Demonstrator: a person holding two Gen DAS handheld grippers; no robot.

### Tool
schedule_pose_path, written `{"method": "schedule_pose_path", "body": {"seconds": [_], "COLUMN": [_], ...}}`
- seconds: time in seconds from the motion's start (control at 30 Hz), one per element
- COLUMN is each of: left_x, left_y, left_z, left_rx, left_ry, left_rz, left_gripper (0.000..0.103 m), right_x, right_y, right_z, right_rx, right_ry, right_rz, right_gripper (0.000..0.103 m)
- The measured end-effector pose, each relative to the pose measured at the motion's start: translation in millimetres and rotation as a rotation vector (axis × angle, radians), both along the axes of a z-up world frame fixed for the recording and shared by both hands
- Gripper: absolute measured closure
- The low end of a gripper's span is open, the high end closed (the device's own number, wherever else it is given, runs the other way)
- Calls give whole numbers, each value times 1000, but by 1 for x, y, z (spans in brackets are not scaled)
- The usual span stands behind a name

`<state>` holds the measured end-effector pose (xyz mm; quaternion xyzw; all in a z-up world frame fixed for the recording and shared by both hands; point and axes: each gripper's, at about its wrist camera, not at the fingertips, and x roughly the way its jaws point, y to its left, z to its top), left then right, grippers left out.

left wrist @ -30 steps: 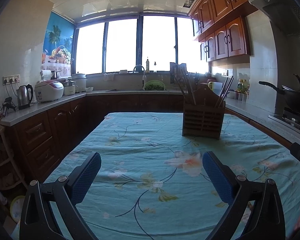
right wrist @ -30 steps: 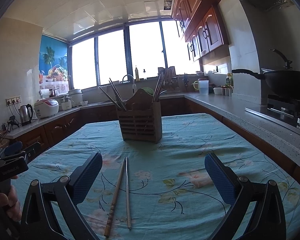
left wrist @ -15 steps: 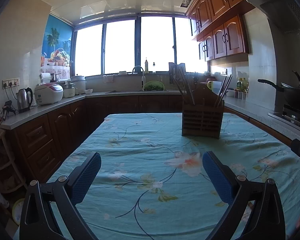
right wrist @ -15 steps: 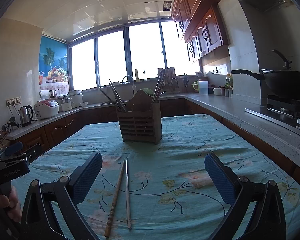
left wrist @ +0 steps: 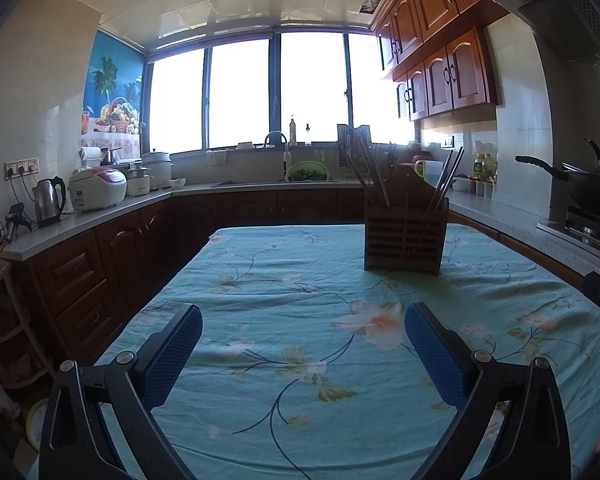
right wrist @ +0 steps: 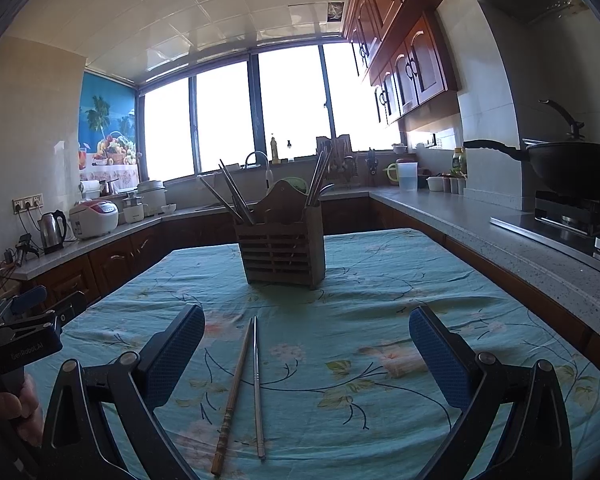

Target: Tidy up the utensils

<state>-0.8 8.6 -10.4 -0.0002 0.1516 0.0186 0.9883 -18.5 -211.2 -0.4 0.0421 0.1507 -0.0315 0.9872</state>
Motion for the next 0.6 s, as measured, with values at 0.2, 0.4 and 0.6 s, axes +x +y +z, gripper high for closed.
{"method": "schedule_pose_path", "body": {"seconds": [0.2, 0.4, 0.6], "left_x": [0, 0, 0], "left_y": [0, -4, -9], "left_z": [1, 1, 2], "left_rx": [-1, 3, 7], "left_ry": [2, 3, 6], "left_rz": [-6, -6, -7], "left_gripper": [1, 1, 1], "right_x": [0, 0, -1], "right_y": [1, 1, 1], "right_z": [1, 1, 1], "right_rx": [3, 3, 6], "right_ry": [-2, -3, -5], "right_rz": [1, 0, 1], "right_gripper": [0, 0, 0]}}
